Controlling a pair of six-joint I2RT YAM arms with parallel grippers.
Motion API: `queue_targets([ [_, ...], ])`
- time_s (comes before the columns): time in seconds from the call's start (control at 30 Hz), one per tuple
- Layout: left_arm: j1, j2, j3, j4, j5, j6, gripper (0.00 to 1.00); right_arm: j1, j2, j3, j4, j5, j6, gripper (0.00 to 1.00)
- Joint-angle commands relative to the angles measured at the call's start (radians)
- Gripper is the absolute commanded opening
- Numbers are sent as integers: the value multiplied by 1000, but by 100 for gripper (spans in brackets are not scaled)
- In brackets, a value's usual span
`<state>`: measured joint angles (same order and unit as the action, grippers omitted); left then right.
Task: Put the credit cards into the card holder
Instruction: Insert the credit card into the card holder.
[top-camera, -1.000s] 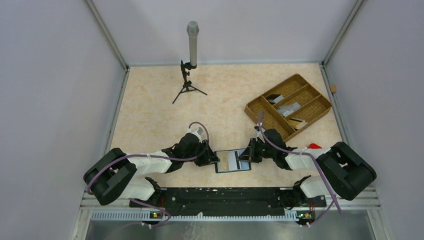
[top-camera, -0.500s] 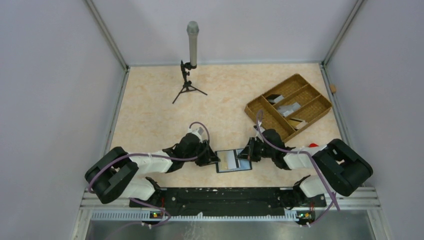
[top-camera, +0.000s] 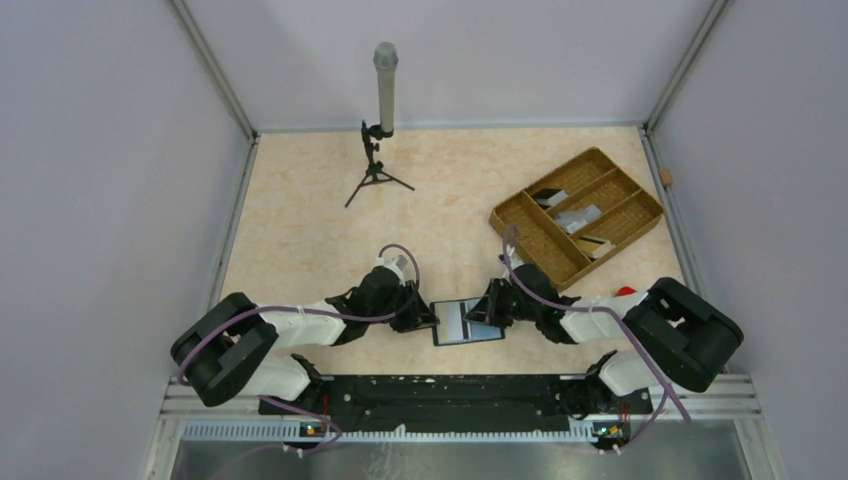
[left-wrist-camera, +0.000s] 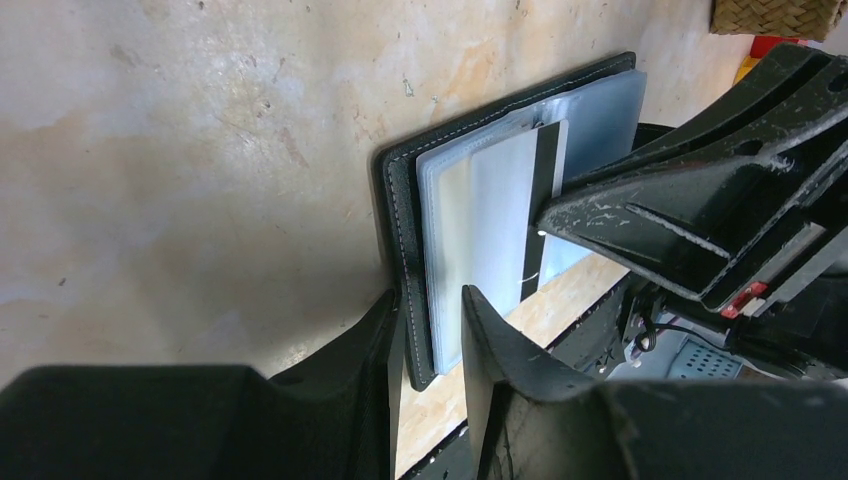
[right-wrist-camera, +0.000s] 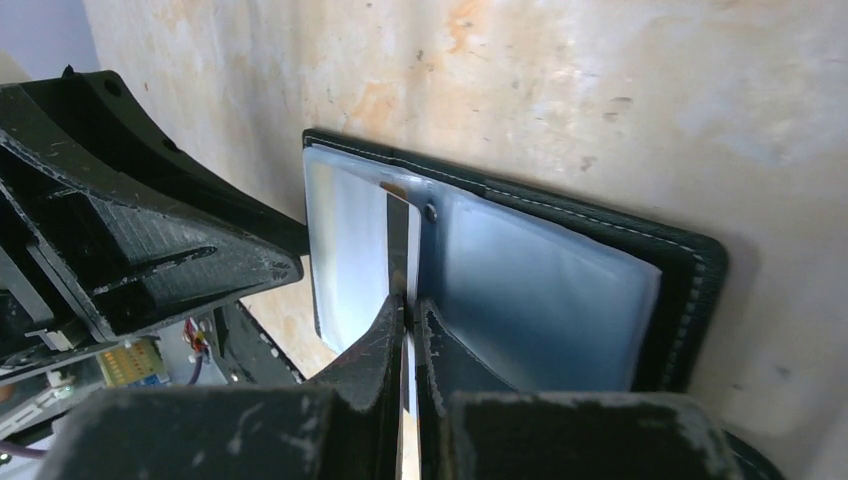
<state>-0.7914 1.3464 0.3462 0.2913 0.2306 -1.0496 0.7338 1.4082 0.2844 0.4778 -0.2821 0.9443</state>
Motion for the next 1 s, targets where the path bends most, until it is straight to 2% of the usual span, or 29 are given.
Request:
queue_targets([
  [0.0,-14,23,3,-46,-8,8,31,68,9,56,-88,105,-9,0],
  [0.17,-14,3,-5,-53,-20,5,32,105,1,124,-192,160,-48,5],
  [0.43,-14,-39,-8,-89,-46,9,34,112,-104,195,-435,277,-132,32],
  [0.6,-14,-56,-3,-101,-53,11,34,118,-133,224,-519,320,-173,41],
  [0.8,-15,-54,4,-96,-48,13,35,130,-104,219,-484,285,-174,39],
  [0.97,-15,-54,6,-100,-50,14,35,171,-72,250,-450,285,-166,28],
])
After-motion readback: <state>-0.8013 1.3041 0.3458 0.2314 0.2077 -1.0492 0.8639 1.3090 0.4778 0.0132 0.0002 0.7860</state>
